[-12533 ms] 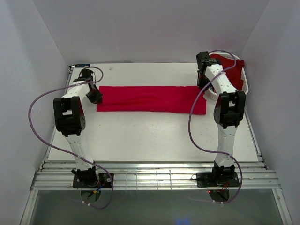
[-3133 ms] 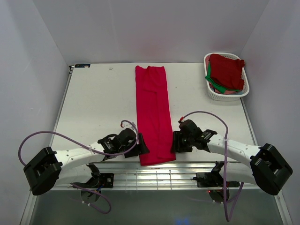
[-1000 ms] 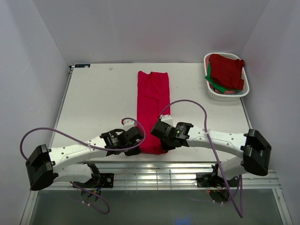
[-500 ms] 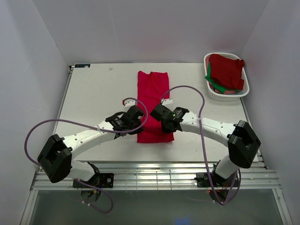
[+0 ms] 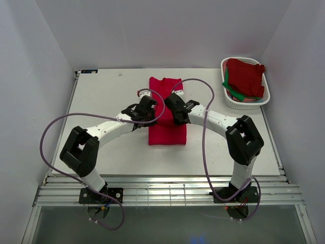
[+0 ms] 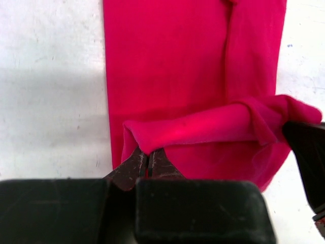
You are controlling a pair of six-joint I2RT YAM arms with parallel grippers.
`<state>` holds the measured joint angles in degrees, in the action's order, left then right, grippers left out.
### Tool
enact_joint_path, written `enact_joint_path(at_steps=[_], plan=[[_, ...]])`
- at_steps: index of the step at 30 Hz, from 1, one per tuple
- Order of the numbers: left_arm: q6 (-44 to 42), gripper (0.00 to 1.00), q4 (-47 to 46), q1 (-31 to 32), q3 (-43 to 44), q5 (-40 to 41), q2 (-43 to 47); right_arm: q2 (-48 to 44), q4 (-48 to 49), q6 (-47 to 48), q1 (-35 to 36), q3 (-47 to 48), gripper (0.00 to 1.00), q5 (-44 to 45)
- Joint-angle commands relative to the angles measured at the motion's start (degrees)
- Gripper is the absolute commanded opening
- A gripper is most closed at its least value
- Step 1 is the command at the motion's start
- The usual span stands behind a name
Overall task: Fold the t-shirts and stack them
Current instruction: Fold the folded rectangular tshirt in 1/3 of the way
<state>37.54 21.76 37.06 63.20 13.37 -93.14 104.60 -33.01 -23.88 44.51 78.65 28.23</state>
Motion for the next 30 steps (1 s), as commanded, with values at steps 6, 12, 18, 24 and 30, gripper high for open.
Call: enact_joint_path(at_steps=[6,12,18,24,30], plan=[[-4.9,0.00,-1.6,-3.9,5.8,-0.9,-4.9,7.9,2.9,7.2,-4.5,10.5,0.08,-1.2],[-5.9,0.00,-3.2,-5.9,7.2,-2.3,-8.1,11.7,2.9,9.1,-5.9,14.9,0.08,-2.0],[-6.9,0.14,-3.0,-6.7,11.8,-1.2,-12.8,14.5,3.0,9.8,-7.2,17.3,0.31,-0.3],[-7.7,0.67,-0.7,-6.8,22.2,11.0,-9.0,11.1,4.5,14.5,-8.0,26.5,0.56,5.6],[-5.6,0.68,-0.9,-6.6,21.4,10.2,-0.5,-0.7,12.4,15.8,-8.0,19.2,0.59,0.5]])
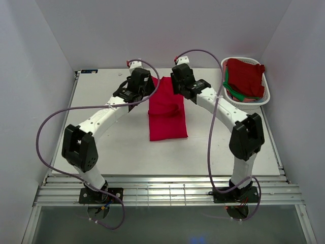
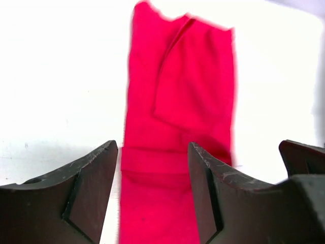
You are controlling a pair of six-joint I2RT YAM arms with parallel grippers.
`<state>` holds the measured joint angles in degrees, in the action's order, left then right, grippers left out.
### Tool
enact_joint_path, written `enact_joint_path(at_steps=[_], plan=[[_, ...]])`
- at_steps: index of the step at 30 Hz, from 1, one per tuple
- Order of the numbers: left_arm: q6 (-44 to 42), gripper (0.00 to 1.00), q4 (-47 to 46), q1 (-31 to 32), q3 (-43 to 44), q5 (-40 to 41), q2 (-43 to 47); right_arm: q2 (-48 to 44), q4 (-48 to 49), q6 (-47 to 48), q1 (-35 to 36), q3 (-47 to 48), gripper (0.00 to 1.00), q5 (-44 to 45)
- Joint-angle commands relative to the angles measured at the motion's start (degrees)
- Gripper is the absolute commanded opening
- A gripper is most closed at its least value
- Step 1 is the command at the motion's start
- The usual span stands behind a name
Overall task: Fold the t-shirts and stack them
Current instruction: Fold the folded rectangular tshirt in 1/3 of the way
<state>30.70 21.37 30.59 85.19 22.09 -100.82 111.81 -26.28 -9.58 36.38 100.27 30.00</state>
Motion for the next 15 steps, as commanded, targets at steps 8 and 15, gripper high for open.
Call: enact_joint_path(at_steps=[8,15], plan=[[10.2,0.00,-7.3,5.6,-16.9,-15.4,7.0,-8.9,1.9,-6.4,0.1,-11.3,0.08,-13.5],[13.8,0.00,-12.5,7.6,-21.6,-17.9,2.4,-7.8,4.9,-10.3,0.1,-17.6,0.08,-24.6]])
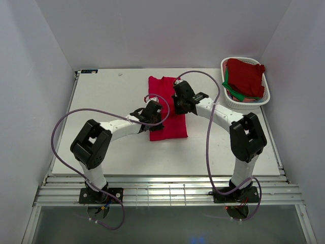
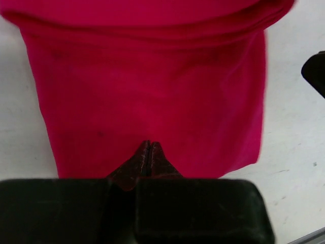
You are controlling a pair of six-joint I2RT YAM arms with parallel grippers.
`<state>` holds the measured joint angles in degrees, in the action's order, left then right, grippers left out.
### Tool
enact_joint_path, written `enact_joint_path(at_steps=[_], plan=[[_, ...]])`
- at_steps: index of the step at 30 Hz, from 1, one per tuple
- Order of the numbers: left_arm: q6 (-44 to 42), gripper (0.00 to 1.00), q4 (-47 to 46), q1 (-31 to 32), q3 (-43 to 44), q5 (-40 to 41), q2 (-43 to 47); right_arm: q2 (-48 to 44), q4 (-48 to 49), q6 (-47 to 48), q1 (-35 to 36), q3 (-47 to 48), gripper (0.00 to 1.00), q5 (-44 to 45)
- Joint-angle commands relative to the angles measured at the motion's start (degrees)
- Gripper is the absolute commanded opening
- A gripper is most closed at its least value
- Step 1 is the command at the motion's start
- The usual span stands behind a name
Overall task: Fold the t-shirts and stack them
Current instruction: Fold the folded rectangular tshirt in 1/3 of the way
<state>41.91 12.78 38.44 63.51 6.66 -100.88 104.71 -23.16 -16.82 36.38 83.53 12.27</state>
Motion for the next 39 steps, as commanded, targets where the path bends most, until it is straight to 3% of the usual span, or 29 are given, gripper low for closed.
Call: enact_joint_path(at_steps=[1,8,17,32,39], plan=[[2.8,0.00,-4.7,-0.2,0.0,-2.7,1.7,-0.6,2.1,-3.3,0.1,-1.6,0.08,-7.6],[2.8,0.00,-6.1,-0.1,-1.3,-3.3,-3.2,2.7,3.0,-5.7,0.4,-2.4,0.08,-14.2],[4.8,0.00,-7.0,2.3,-12.5,-2.8,-0.3,8.0,3.5,-6.2,0.7,-0.6,0.08,-16.2],[5.5,0.00,-7.2,10.3,-23.2,-2.3,3.0,14.5,3.7,-5.8,0.8,4.6,0.08,-14.8],[9.1,0.00,-5.0,12.5,-31.7,-1.2,8.1,16.4,3.5,-4.5,0.7,9.3,0.08,-8.1]])
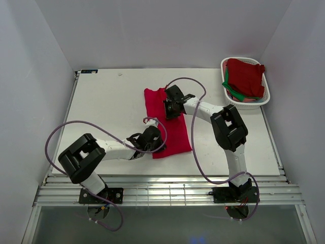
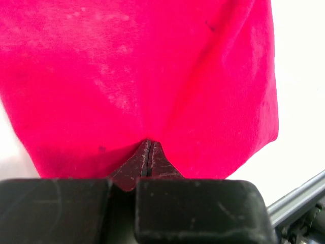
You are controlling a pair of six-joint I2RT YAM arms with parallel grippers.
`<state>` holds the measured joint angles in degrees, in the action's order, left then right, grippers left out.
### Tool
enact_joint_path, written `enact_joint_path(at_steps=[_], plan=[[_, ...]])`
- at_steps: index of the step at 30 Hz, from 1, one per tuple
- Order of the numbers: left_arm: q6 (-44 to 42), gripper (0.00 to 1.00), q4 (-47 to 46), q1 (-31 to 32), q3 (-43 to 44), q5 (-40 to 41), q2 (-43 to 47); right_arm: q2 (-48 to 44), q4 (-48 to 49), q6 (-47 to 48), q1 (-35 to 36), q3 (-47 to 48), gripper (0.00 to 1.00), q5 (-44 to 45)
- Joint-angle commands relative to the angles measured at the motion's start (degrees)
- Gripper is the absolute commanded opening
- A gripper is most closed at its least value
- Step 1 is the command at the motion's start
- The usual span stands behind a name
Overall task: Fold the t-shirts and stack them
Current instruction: Fold the folded rectangular tshirt in 1/3 of the way, then grab one side of the 2/3 rectangular tshirt with both arms
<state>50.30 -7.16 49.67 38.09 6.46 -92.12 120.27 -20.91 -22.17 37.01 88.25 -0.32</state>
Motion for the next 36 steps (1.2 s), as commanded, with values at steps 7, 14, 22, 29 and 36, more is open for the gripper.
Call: enact_joint_path(at_steps=[7,14,22,29,36], plan=[[1.0,0.00,18.9,1.3,-8.9,2.1,4.6,-1.9,0.0,2.1,-0.3,9.4,0.08,8.6],[-2.9,0.00,24.2,1.3,-0.4,7.8,8.2,-21.4,1.1,-0.1,1.0,-9.8,0.22,9.6],[-4.3,0.58,35.1,1.3,10.3,16.7,16.9,-43.8,-0.3,-6.9,6.6,-34.7,0.66,5.4],[0.8,0.89,38.9,1.3,2.8,13.7,25.2,-53.5,5.6,-15.1,9.7,-51.9,0.80,1.9],[3.9,0.89,30.4,1.3,-8.8,9.2,31.6,-53.0,11.7,-17.2,10.4,-56.3,0.80,0.9]])
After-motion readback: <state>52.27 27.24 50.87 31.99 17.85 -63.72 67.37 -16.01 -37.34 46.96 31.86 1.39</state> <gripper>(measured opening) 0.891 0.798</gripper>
